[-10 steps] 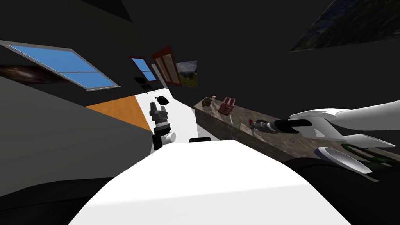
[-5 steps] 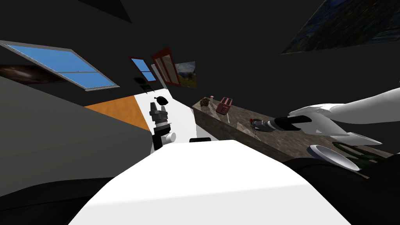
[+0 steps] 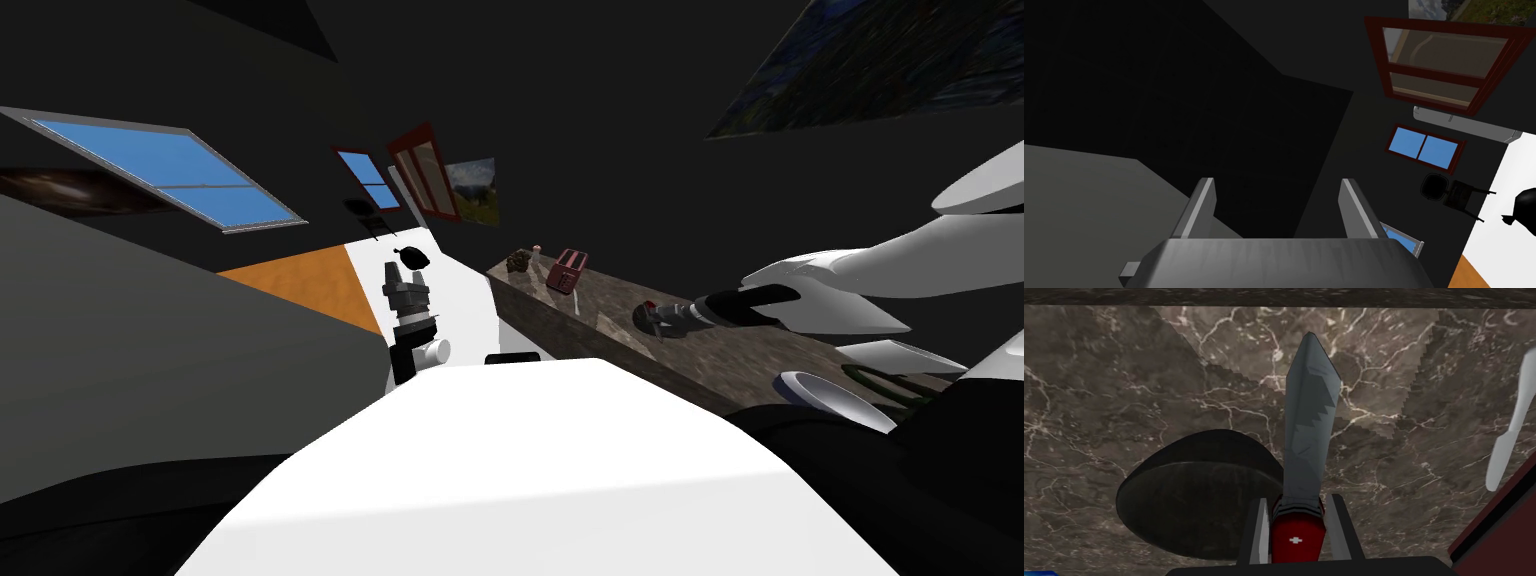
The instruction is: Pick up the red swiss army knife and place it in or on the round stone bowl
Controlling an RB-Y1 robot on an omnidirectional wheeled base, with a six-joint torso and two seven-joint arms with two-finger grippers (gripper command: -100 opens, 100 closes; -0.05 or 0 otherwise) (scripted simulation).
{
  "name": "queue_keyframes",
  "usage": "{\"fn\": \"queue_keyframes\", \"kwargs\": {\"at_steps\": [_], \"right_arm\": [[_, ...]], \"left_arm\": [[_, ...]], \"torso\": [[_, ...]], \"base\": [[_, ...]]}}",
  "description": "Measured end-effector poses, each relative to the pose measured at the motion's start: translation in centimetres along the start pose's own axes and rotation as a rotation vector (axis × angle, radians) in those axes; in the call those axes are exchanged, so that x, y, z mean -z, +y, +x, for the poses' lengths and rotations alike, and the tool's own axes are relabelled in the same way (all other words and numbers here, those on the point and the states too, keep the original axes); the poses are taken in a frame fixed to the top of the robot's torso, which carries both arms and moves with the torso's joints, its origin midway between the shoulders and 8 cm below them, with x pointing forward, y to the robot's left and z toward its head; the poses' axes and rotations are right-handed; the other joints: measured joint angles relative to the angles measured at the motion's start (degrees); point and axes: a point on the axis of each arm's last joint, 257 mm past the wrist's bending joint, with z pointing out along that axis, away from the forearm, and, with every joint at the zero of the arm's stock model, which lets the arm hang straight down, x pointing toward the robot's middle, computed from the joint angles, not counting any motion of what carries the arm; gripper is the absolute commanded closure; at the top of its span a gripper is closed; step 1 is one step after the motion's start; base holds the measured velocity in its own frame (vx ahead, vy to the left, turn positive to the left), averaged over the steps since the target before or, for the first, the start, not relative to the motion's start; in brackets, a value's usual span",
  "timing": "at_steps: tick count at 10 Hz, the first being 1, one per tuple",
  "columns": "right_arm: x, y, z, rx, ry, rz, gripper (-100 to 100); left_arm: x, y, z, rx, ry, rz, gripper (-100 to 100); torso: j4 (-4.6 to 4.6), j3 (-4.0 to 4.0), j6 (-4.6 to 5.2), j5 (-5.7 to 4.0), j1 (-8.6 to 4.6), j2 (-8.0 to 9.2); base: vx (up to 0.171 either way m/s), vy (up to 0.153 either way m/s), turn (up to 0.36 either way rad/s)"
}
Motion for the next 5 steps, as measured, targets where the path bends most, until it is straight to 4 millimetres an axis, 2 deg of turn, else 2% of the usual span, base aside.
{"fn": "queue_keyframes", "kwargs": {"at_steps": [5], "right_arm": [[1.4, -0.7, -2.0, 0.019, -0.01, 0.071, 100]], "left_arm": [[0.0, 0.0, 0.0, 0.0, 0.0, 0.0, 0]], "torso": [[-0.02, -0.03, -0.02, 0.02, 0.04, -0.05]], "base": [[-0.001, -0.108, 0.018]]}}
